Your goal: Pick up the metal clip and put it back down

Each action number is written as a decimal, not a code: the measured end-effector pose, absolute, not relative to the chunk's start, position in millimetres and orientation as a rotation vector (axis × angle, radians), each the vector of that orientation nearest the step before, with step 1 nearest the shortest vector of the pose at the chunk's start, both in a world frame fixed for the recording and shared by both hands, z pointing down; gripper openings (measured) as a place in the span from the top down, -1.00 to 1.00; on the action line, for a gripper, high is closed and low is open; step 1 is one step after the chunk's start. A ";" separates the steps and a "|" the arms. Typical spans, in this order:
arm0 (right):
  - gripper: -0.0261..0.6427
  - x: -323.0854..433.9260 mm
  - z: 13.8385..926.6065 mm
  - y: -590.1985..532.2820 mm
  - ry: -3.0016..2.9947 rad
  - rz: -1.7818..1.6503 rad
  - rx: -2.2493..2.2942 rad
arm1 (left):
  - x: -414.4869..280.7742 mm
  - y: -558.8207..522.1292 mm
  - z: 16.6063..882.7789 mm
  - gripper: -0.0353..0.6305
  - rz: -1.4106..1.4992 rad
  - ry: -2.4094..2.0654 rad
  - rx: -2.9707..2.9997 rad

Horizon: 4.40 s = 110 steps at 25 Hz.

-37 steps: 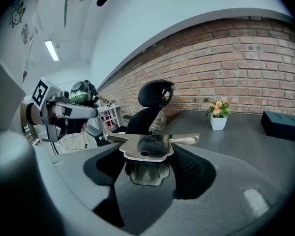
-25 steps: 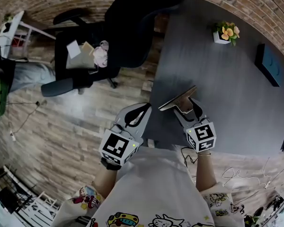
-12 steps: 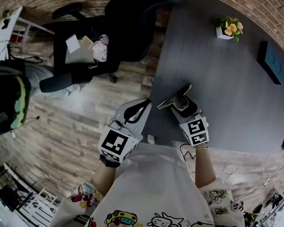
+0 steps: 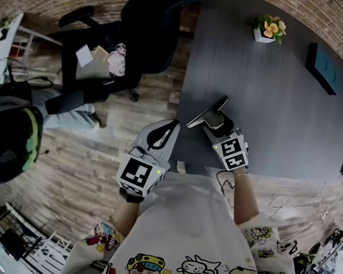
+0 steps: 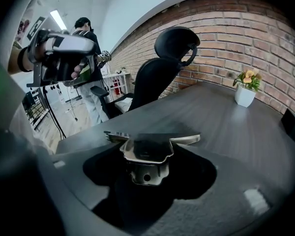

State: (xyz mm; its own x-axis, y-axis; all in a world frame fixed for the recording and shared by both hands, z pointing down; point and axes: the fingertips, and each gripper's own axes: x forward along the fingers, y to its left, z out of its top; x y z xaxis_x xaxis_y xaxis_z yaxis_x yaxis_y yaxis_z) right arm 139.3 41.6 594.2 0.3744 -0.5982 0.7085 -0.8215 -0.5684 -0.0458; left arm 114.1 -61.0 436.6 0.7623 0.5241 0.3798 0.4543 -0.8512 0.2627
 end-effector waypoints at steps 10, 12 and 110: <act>-0.03 141.2 572.6 48.4 -1.243 0.944 2.418 | 112.0 -57.7 427.5 0.84 0.644 0.792 2.822; -0.03 142.1 564.8 49.6 -1.238 0.915 2.438 | 112.1 -57.4 425.7 0.83 0.628 0.795 2.829; 0.92 129.8 380.0 113.4 -1.154 0.370 2.961 | 104.2 -46.7 364.5 0.87 0.319 0.779 2.946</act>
State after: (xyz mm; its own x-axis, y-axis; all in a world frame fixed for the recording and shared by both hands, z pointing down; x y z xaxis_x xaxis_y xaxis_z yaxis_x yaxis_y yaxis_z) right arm 129.8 113.4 380.0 0.7133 -0.6736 0.1933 -0.6602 -0.7385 -0.1370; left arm 104.2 -46.7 364.5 0.8491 0.4966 0.1800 0.4803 -0.8677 0.1278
